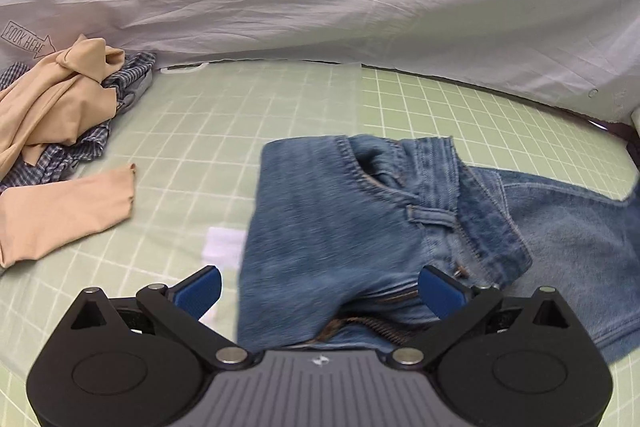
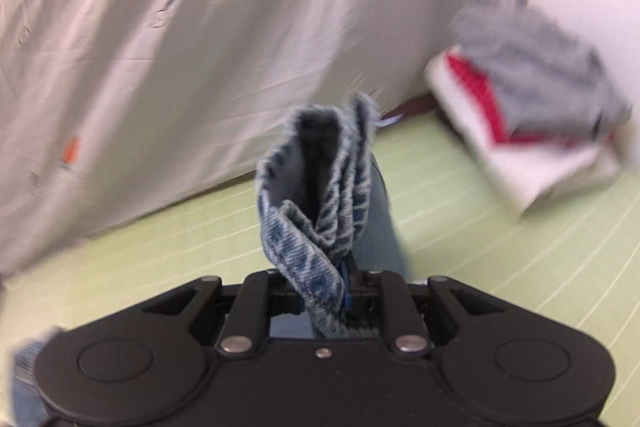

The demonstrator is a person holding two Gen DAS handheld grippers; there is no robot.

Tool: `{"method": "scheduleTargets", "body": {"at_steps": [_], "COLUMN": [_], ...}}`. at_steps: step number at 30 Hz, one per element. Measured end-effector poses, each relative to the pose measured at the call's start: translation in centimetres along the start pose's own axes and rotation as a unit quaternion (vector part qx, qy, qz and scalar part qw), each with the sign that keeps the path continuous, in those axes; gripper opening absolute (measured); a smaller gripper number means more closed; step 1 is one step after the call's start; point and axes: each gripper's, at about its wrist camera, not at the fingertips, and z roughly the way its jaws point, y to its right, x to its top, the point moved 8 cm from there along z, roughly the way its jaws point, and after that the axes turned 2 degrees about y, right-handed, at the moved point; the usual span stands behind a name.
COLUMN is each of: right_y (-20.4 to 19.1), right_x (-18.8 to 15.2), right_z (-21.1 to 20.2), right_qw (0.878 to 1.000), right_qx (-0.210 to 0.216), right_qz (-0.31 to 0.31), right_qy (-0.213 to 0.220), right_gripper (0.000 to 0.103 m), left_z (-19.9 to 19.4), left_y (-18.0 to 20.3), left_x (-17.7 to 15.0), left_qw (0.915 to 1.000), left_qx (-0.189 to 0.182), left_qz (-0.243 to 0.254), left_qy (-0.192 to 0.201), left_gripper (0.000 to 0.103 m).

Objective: Fold clothes
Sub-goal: 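Grasp the leg hem with the right gripper and fold it onto the waistband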

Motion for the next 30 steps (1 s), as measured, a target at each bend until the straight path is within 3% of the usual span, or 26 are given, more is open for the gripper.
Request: {"method": "scheduleTargets", "body": {"at_steps": [2,4,6,7,8,10,11,14,16,20,23,28,30], "right_y": [-3.3,-6.2,-7.9,-8.5,-8.8,-8.8,-8.7,-7.9,-6.3,-2.8,-1.9,-5.1,-7.1], "right_x": [-3.6,-8.4,-11.3,-11.9,-11.4,-9.6,-8.7,-5.7,-4.5,-5.4,-7.8,-12.1,-13.2], "right_z": [1.2,3.4,4.1,4.0,3.5,2.1,1.3,-1.7,-2.4,0.1,1.2,2.7,2.5], "right_qw": [0.999,0.993,0.985,0.983,0.985,0.99,0.992,0.996,0.998,0.998,0.991,0.978,0.97], "right_qx": [0.006,0.015,0.011,0.01,0.017,0.043,0.056,0.073,0.054,-0.037,-0.074,-0.039,-0.04], "right_qz": [0.003,-0.039,-0.082,-0.098,-0.096,-0.064,-0.047,-0.009,0.006,-0.028,-0.077,-0.163,-0.215], "right_qy": [-0.04,-0.112,-0.151,-0.155,-0.143,-0.116,-0.101,-0.044,-0.014,-0.051,-0.081,-0.123,-0.108], "right_gripper": [0.032,0.043,0.043,0.045,0.054,0.07,0.072,0.074,0.074,0.074,0.074,0.077,0.074], "left_z": [0.1,0.2,0.1,0.1,0.1,0.4,0.6,1.0,1.2,1.6,1.3,1.0,0.9], "left_y": [-0.7,-1.4,-2.0,-2.3,-2.5,-2.8,-2.8,-2.1,-1.6,-1.1,-1.2,-1.5,-2.0], "left_x": [0.1,0.3,0.7,0.9,1.0,1.1,1.0,0.3,-0.1,-0.3,-0.6,-1.3,-1.5], "left_qw": [0.9999,0.9996,0.9992,0.9991,0.9993,0.9997,0.9998,0.9999,0.9998,0.9997,0.9997,0.9997,0.9997], "left_qx": [-0.003,-0.003,-0.001,0.0,0.0,-0.002,-0.005,-0.015,-0.02,-0.021,-0.02,-0.017,-0.013], "left_qz": [0.016,0.03,0.038,0.039,0.035,0.021,0.014,0.006,0.004,0.0,0.003,0.009,0.011], "left_qy": [0.0,0.002,0.01,0.015,0.017,0.015,0.01,0.0,-0.004,-0.008,-0.01,-0.016,-0.018], "left_gripper": [0.103,0.103,0.103,0.103,0.103,0.103,0.103,0.103,0.103,0.103,0.103,0.103,0.103]}}
